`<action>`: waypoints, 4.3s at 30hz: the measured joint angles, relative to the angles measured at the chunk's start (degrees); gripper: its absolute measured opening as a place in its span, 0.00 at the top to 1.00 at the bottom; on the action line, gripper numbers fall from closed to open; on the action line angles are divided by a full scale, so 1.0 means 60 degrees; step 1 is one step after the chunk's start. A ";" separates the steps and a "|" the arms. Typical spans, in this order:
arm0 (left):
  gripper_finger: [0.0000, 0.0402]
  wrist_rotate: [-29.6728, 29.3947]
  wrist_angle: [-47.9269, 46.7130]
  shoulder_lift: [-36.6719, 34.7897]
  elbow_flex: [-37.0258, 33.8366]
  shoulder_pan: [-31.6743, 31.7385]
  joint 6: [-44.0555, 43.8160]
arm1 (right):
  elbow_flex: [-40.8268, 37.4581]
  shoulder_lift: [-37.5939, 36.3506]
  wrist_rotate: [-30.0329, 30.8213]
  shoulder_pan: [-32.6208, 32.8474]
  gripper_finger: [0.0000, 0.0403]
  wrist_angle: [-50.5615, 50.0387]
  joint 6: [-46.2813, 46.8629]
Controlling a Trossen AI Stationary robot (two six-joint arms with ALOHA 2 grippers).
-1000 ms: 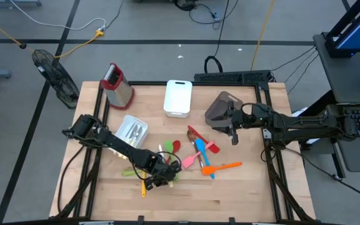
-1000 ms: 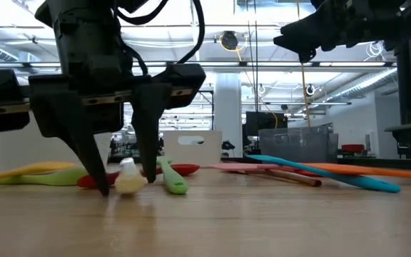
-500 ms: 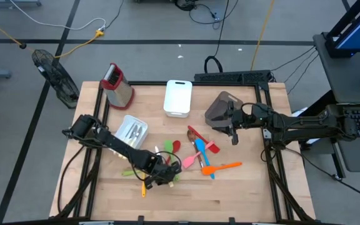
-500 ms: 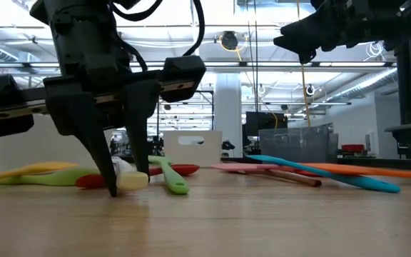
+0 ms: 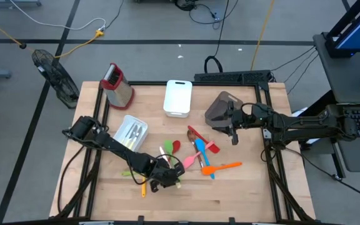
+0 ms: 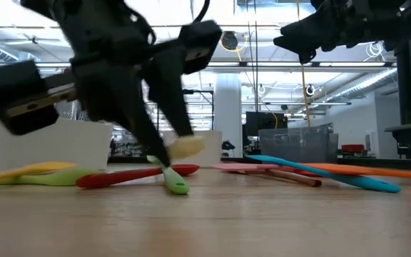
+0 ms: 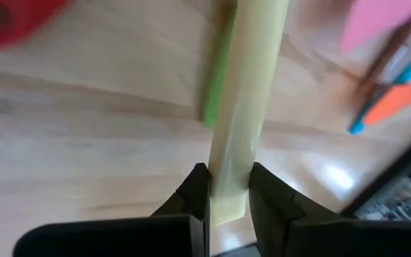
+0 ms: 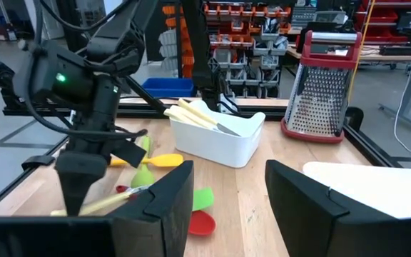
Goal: Pick & Place Kitchen Items
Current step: Put the yellow table knife into the bottom white bin
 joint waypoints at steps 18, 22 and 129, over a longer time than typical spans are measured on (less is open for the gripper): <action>0.86 -0.1017 -0.1116 -0.0093 0.2083 0.0128 0.3216 | 0.0000 0.0000 0.0000 0.0000 0.59 -0.0001 -0.0104; 0.86 -0.1172 -0.2683 -0.0605 0.2514 0.0408 0.3672 | 0.0000 0.0000 0.0000 0.0000 0.59 -0.0010 -0.0103; 0.51 0.6506 -1.4011 -0.2710 -0.1762 0.7461 1.5387 | 0.0000 0.0007 0.0047 0.0000 0.59 -0.0645 -0.0257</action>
